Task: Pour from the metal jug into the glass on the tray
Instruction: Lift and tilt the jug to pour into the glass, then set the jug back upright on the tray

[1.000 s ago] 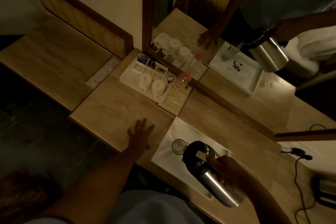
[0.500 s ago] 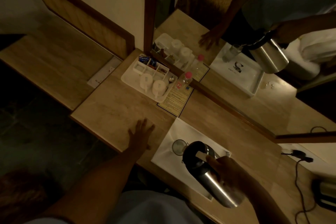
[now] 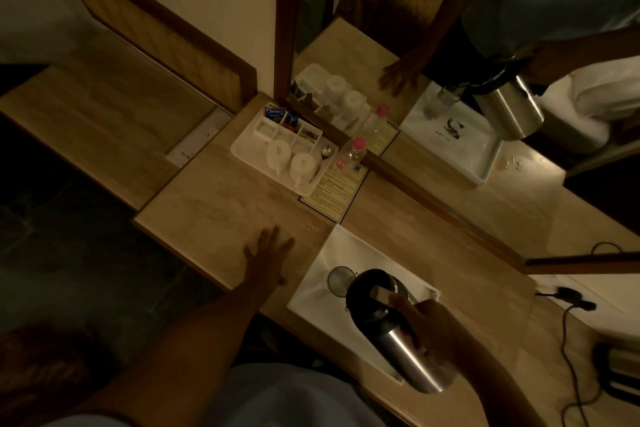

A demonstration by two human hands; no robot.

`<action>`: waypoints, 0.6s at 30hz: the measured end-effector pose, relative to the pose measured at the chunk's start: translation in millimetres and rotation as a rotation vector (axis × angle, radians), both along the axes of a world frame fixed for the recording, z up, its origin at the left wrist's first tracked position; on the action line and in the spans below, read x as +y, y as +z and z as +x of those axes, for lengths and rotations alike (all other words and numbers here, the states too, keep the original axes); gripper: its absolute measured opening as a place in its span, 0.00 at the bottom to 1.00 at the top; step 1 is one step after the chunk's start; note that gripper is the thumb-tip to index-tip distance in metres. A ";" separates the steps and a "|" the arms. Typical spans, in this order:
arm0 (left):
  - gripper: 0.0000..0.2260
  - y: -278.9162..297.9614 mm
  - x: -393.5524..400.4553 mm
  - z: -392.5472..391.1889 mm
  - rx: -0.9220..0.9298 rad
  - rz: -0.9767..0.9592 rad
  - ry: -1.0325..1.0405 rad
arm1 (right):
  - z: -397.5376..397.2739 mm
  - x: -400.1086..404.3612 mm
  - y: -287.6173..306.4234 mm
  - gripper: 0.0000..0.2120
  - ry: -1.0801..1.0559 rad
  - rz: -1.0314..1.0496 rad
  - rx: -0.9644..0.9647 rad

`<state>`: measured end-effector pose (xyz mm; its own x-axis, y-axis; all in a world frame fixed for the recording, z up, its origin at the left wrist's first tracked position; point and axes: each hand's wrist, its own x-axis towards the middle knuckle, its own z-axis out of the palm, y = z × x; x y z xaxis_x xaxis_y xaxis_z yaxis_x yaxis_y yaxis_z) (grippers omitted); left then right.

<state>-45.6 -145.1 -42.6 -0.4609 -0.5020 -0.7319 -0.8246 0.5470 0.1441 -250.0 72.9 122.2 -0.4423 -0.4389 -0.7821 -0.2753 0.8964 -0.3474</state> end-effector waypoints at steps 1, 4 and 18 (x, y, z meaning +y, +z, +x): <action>0.46 0.9 0.4 -0.9 0.005 0.004 -0.013 | -0.4 0.8 -2.8 0.43 -0.024 0.001 -0.022; 0.47 -1.0 0.7 -3.0 0.008 -0.016 -0.026 | 0.9 6.2 -2.5 0.41 0.011 -0.045 0.008; 0.46 -5.6 4.1 -4.9 0.013 -0.023 -0.037 | 22.8 71.6 -41.8 0.36 -0.416 -0.515 -0.006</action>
